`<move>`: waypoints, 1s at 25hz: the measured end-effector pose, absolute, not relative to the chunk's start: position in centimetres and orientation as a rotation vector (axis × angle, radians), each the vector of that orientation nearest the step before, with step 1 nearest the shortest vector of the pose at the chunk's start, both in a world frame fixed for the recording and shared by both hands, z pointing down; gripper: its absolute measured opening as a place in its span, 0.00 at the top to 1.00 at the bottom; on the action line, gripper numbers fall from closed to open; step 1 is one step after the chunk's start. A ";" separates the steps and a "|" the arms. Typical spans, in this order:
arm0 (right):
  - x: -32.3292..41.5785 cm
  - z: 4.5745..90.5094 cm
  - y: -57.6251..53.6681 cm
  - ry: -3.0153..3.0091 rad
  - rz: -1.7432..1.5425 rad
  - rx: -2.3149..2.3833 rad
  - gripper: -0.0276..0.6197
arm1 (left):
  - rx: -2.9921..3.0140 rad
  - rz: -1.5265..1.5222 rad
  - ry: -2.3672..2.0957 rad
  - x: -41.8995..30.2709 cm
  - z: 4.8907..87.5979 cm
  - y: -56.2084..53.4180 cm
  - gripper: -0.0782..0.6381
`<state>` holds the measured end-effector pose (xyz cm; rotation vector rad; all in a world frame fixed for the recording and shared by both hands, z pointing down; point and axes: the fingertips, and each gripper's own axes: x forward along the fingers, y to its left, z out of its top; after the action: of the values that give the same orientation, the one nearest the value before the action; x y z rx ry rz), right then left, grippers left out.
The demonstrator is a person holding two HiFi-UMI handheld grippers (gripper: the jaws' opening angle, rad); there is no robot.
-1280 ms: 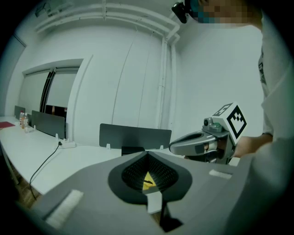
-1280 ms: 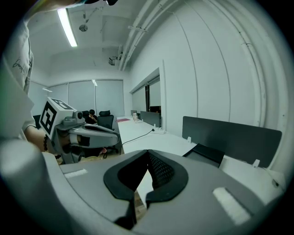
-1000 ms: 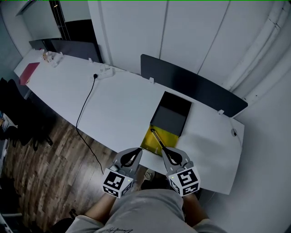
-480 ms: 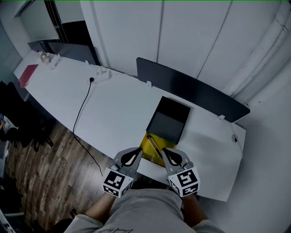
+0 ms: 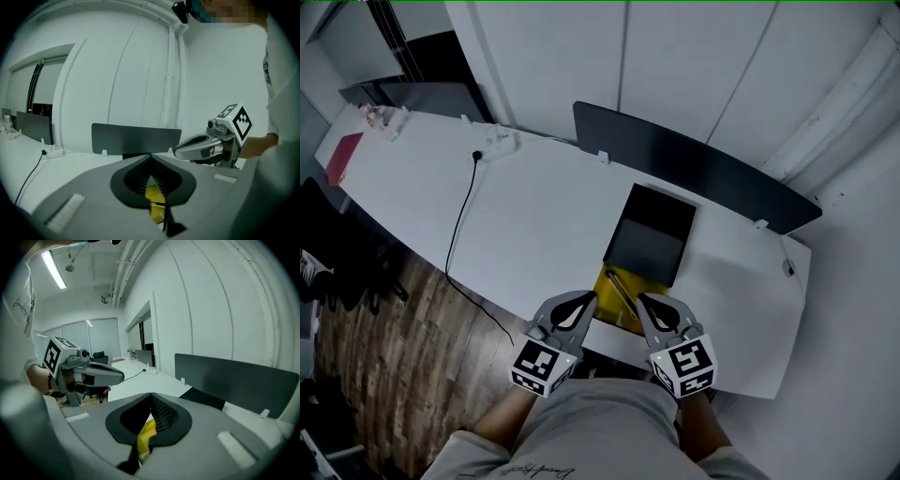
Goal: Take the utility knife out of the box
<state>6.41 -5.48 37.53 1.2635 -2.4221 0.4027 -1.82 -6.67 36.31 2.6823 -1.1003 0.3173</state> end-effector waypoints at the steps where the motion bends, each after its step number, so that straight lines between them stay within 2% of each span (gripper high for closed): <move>1: 6.3 37.7 -5.7 -2.416 0.407 1.267 0.94 | 2.682 0.322 -1.093 -2.0 36.5 -6.9 0.89; 25: 6.8 43.3 -8.2 -2.280 0.533 1.279 0.94 | 2.650 0.400 -0.936 -1.6 41.8 -10.6 0.89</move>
<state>6.82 -8.23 43.33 1.2788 -2.2800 0.5331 -1.58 -10.58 41.77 2.6500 -0.9362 0.3996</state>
